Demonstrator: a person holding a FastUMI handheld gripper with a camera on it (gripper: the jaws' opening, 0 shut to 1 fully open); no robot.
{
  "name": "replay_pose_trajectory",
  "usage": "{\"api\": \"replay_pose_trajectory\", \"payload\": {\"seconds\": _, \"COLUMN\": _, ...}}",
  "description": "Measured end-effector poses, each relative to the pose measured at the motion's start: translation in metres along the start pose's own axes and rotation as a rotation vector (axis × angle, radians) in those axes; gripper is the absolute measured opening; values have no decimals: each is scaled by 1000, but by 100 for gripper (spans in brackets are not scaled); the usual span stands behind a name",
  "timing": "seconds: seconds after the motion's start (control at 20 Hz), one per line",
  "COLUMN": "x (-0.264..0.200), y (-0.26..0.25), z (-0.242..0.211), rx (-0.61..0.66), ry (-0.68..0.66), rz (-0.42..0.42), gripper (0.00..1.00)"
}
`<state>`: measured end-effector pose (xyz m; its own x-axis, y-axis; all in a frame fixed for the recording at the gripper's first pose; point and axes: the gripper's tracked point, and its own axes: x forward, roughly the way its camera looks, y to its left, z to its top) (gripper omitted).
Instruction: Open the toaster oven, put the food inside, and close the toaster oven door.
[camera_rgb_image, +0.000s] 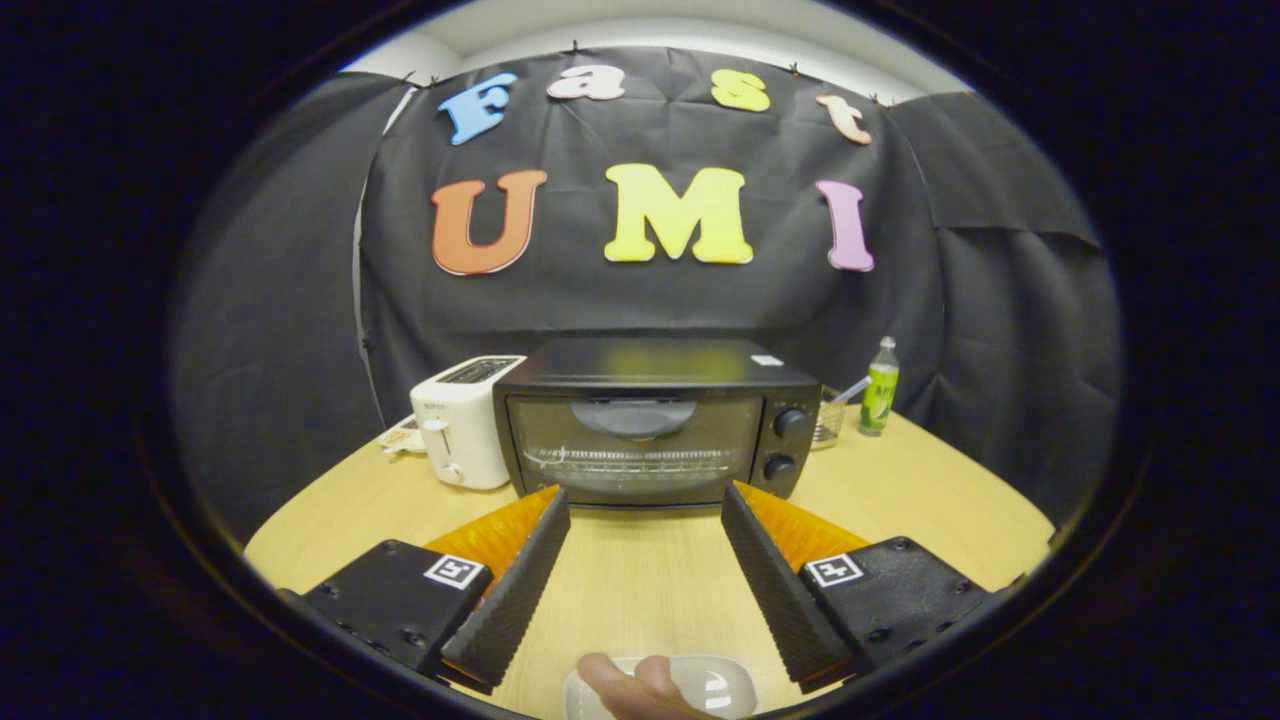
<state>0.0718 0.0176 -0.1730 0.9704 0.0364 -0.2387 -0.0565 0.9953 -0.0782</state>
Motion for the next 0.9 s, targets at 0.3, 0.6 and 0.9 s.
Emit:
{"api": "replay_pose_trajectory", "payload": {"seconds": 0.3, "x": -65, "y": 8, "z": 98, "rx": -11, "ry": -96, "rz": -13, "gripper": 100}}
{"api": "replay_pose_trajectory", "payload": {"seconds": 0.6, "x": -132, "y": 6, "z": 146, "rx": 17, "ry": -190, "rz": -27, "gripper": 100}}
{"api": "replay_pose_trajectory", "payload": {"seconds": 0.9, "x": -181, "y": 6, "z": 125, "rx": 8, "ry": -203, "rz": -14, "gripper": 100}}
